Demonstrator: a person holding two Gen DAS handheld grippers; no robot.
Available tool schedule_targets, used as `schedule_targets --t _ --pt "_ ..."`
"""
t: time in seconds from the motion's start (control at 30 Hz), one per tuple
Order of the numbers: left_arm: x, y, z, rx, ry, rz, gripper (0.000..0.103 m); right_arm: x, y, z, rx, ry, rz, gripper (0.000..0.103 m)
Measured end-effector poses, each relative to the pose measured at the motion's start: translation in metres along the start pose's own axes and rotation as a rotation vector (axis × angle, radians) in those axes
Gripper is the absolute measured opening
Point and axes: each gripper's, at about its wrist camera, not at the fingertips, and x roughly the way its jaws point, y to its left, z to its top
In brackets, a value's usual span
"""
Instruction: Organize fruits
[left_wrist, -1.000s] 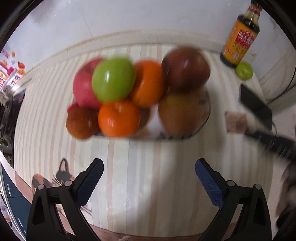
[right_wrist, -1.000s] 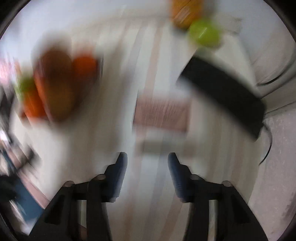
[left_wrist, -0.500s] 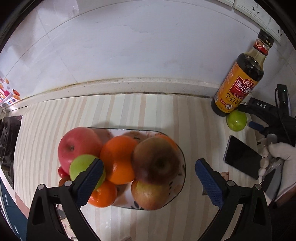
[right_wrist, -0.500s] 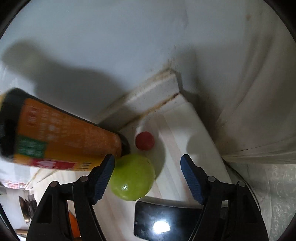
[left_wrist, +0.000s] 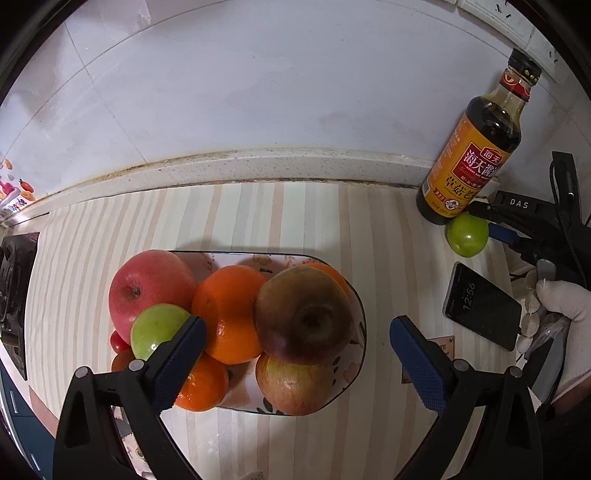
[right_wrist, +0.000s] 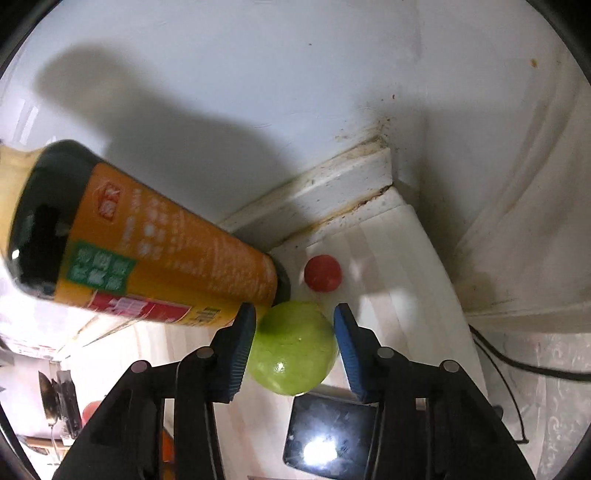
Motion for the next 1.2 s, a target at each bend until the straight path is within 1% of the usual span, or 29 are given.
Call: schedule_targets --t 0.07,0.1,0.13,0.2,0.3,0.37,0.47,0.5,0.53,0.63,0.73,0.83,0.97,1.03,1.1,1.17,1.2 --pt "-0.002 0.0 -0.001 -0.002 0.0 -0.001 0.102 0.001 0.0 0.003 0.011 0.009 -0.004 0.055" --pt "-0.003 0.001 -0.002 -0.003 0.001 0.003 0.102 0.001 -0.005 -0.004 0.018 0.017 -0.005 0.06" --pt "-0.003 0.002 -0.003 -0.005 0.002 0.004 0.102 0.008 -0.006 -0.003 0.024 0.021 -0.008 0.066" --pt "-0.005 0.003 -0.006 -0.01 0.003 0.005 0.102 0.01 -0.01 -0.005 0.052 0.033 -0.001 0.071" --pt "-0.005 0.005 -0.009 -0.019 0.009 0.002 0.102 0.017 -0.021 -0.001 0.087 0.061 0.03 0.075" --pt "-0.006 0.006 -0.011 -0.021 0.01 0.001 0.102 0.022 -0.026 -0.005 0.127 0.106 0.074 0.075" --pt "-0.008 0.005 -0.011 -0.022 0.005 0.005 0.102 0.023 -0.023 -0.009 0.122 0.086 0.092 0.077" --pt "-0.009 0.006 -0.011 -0.021 0.004 0.007 0.102 0.022 -0.019 -0.011 0.102 0.074 0.081 0.075" --pt "-0.01 0.006 -0.012 -0.022 0.001 0.01 0.102 0.021 -0.017 -0.014 0.083 0.069 0.078 0.063" --pt "-0.011 0.009 -0.013 -0.029 0.0 0.013 0.102 0.016 -0.008 -0.021 0.038 0.063 0.048 0.062" --pt "-0.012 0.014 -0.016 -0.036 0.002 0.016 0.102 0.005 0.004 -0.032 -0.019 0.03 0.009 0.062" --pt "-0.013 0.021 -0.023 -0.047 0.009 0.008 0.102 -0.007 0.019 -0.043 -0.063 -0.002 0.003 0.062" --pt "-0.018 0.037 -0.035 -0.073 0.015 -0.007 0.102 -0.037 0.047 -0.072 -0.126 -0.032 0.036 0.062" --pt "-0.022 0.051 -0.041 -0.086 0.014 -0.003 0.102 -0.048 0.055 -0.079 -0.159 -0.032 0.057 0.062" --pt "-0.023 0.063 -0.042 -0.092 0.015 0.0 0.102 -0.063 0.07 -0.097 -0.213 -0.018 0.091 0.062" --pt "-0.022 0.072 -0.042 -0.093 0.024 0.015 0.102 -0.07 0.092 -0.119 -0.272 0.026 0.132 0.062" --pt "-0.02 0.078 -0.042 -0.097 0.03 0.018 0.102 -0.054 0.106 -0.136 -0.288 0.049 0.149 0.062"
